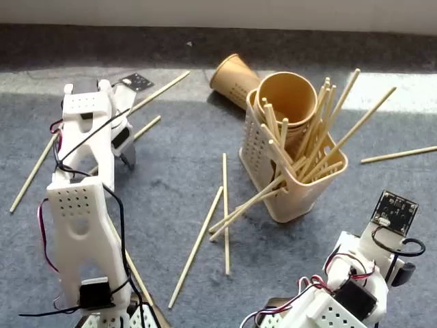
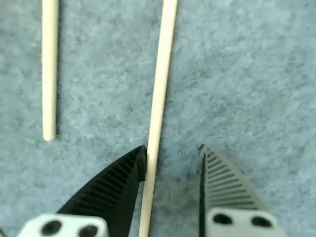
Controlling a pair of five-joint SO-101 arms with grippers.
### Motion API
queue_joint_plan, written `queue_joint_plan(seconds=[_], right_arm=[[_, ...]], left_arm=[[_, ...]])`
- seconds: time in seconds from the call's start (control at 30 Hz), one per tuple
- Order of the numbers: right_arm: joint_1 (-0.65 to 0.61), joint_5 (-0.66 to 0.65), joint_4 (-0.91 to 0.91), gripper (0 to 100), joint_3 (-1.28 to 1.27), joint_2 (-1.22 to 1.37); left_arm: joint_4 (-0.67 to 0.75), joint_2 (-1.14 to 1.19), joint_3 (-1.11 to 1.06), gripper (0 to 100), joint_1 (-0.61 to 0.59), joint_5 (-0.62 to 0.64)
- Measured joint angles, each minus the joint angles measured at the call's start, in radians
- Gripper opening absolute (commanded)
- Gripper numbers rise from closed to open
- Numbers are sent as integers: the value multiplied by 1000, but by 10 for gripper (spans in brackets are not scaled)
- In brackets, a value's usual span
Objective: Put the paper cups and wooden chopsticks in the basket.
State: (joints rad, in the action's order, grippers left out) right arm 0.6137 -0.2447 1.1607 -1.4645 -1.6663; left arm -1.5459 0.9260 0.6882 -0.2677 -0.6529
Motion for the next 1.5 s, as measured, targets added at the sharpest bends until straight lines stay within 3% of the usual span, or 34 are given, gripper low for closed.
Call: queue_joint_plan(seconds=[0.03, 0.2, 0.37, 0.5, 0.6, 0.77, 0.9, 1.0, 1.23, 1.5], right_arm=[[0, 0, 0, 382, 0, 0], [0, 0, 0, 382, 0, 0], [0, 0, 0, 382, 0, 0], [0, 0, 0, 382, 0, 0], [0, 0, 0, 382, 0, 0], [0, 0, 0, 382, 0, 0], [0, 0, 0, 382, 0, 0], [0, 0, 0, 382, 0, 0], [0, 0, 0, 382, 0, 0], [-25, 0, 0, 382, 0, 0]], left_arm=[[-2, 14, 20, 5, -8, -2], [-25, 26, 181, 4, -12, 32], [-178, 18, 476, 8, -12, 69], [-209, -63, 738, 5, 75, 180], [-218, -176, 896, 5, 204, 269], [-140, -440, 904, 6, 539, 391], [40, -605, 873, 7, 813, 486], [164, -637, 781, 7, 953, 528], [393, -611, 562, 6, 1037, 644], [402, -571, 534, 27, 1039, 776]])
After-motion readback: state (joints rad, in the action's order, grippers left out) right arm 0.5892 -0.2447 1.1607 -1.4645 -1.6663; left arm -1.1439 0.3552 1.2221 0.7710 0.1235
